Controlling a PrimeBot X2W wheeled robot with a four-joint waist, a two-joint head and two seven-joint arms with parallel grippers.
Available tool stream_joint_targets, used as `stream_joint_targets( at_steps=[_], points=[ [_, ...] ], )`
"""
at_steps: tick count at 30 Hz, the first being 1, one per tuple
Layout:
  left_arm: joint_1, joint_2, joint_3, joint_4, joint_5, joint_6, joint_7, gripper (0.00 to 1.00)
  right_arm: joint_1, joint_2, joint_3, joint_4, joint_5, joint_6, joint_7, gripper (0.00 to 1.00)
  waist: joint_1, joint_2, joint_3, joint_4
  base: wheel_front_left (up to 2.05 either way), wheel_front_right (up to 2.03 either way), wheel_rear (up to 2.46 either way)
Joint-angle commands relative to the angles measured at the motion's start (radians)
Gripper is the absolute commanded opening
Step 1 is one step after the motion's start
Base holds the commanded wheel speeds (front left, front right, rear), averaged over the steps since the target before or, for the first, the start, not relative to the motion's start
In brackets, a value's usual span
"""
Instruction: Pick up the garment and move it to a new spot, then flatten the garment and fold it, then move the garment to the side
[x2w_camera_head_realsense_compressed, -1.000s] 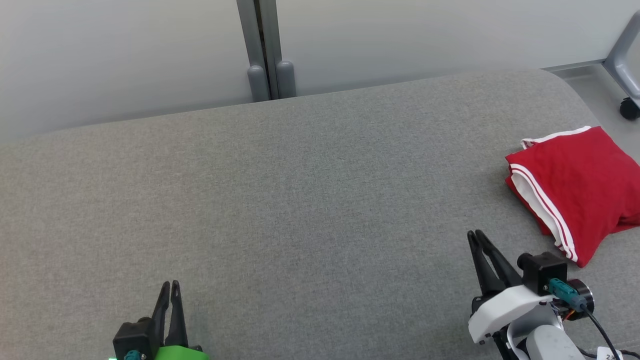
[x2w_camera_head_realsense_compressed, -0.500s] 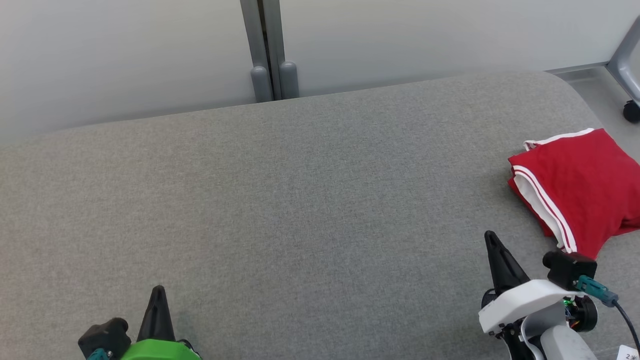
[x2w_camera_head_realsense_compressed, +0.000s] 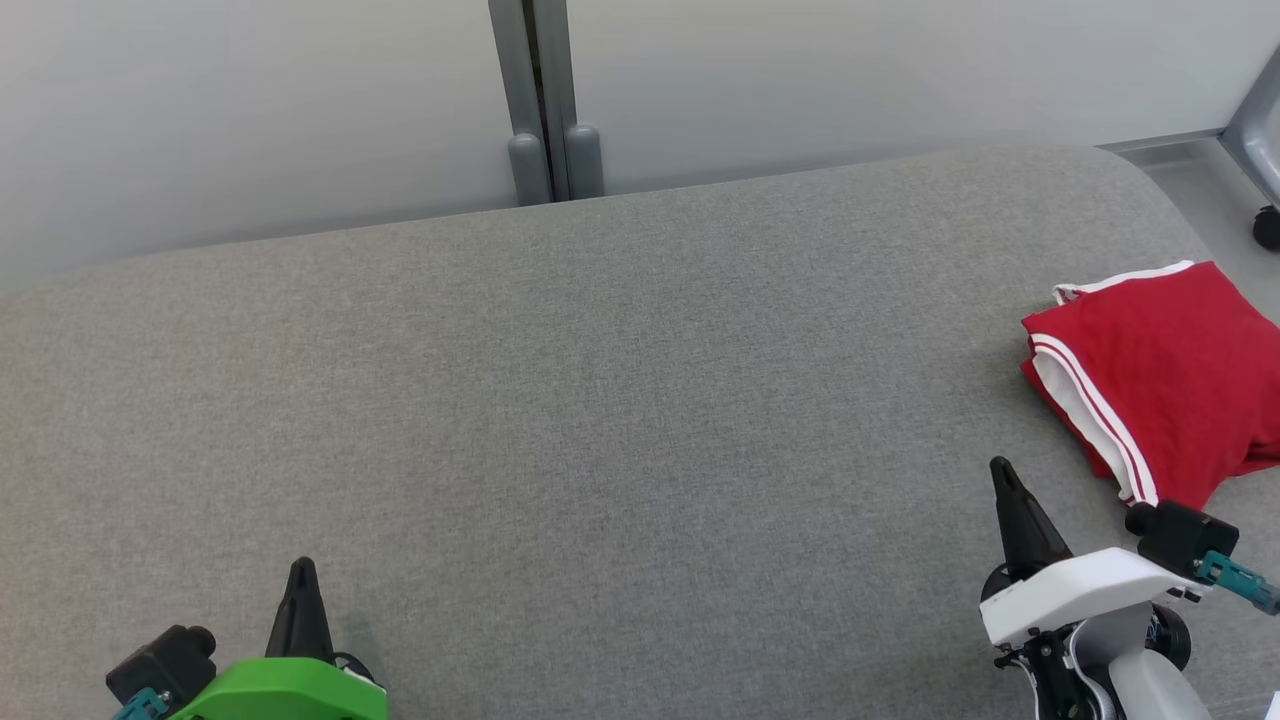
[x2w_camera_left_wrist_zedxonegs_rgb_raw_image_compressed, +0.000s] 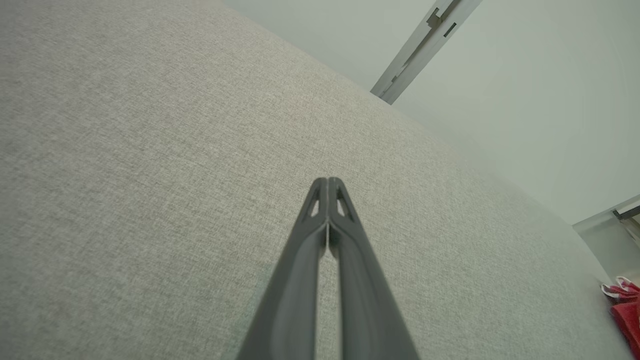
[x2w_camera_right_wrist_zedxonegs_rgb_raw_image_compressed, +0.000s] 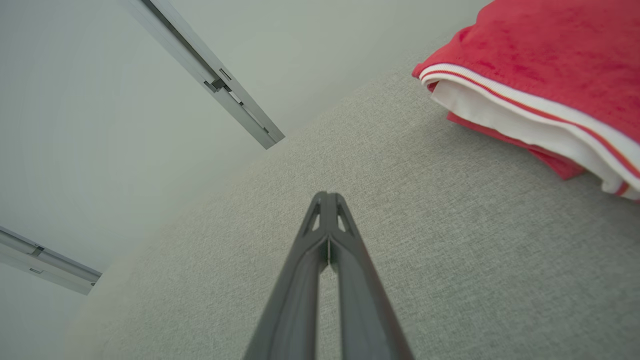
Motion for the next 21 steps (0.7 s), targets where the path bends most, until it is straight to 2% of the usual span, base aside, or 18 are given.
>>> stream_joint_targets(
  at_steps=[1, 21],
  points=[
    [-0.031, 0.004, 0.008, -0.017, -0.040, -0.008, 0.008, 0.00, -0.006, -0.004, -0.007, -0.020, 0.038, 0.000, 0.010, 0.00, -0.0001, 0.0000, 0.000, 0.001, 0.00, 0.00, 0.00],
    [-0.061, 0.006, 0.040, -0.028, -0.303, -0.034, 0.077, 0.00, 0.004, -0.006, -0.036, -0.048, 0.302, 0.000, 0.077, 0.00, -0.0001, 0.0000, -0.004, 0.011, 0.00, 0.00, 0.00]
  ],
)
